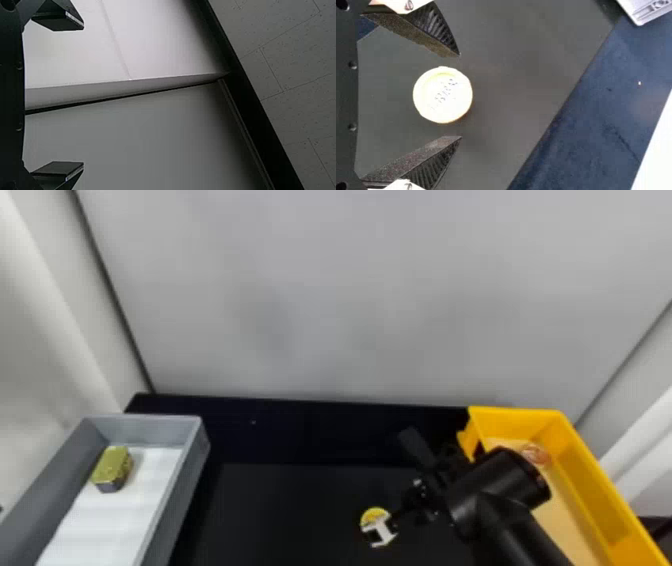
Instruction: Pick up the round yellow can and place it in the yellow rectangular box
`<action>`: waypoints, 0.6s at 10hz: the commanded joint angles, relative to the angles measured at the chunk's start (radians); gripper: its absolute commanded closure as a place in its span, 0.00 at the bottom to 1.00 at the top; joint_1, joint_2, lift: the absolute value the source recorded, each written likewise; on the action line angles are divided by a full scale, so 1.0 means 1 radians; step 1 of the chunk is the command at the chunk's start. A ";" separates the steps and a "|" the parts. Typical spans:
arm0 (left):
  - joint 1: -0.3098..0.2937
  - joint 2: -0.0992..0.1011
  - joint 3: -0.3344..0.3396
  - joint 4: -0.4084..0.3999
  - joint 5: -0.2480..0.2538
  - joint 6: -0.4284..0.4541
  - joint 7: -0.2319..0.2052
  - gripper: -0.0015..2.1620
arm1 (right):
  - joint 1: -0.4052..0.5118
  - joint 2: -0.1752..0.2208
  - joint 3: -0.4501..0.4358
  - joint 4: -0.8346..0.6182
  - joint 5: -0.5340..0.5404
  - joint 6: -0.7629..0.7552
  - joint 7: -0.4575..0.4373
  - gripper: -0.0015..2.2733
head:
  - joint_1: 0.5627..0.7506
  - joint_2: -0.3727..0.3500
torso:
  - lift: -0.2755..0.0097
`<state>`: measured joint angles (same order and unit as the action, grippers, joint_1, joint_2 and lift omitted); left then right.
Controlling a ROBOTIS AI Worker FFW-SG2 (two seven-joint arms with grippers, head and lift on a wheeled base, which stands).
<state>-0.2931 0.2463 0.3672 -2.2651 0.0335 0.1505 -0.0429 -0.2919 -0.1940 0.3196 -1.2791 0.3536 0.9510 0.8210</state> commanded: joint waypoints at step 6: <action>0.005 0.002 0.001 -0.001 0.000 -0.003 -0.002 0.03 | 0.005 0.010 0.015 0.044 0.012 -0.029 0.006 0.02 | 0.61 0.41 | 0.94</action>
<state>-0.2891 0.2481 0.3683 -2.2658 0.0327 0.1474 -0.0436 -0.2861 -0.1849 0.3324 -1.2398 0.3655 0.9265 0.8273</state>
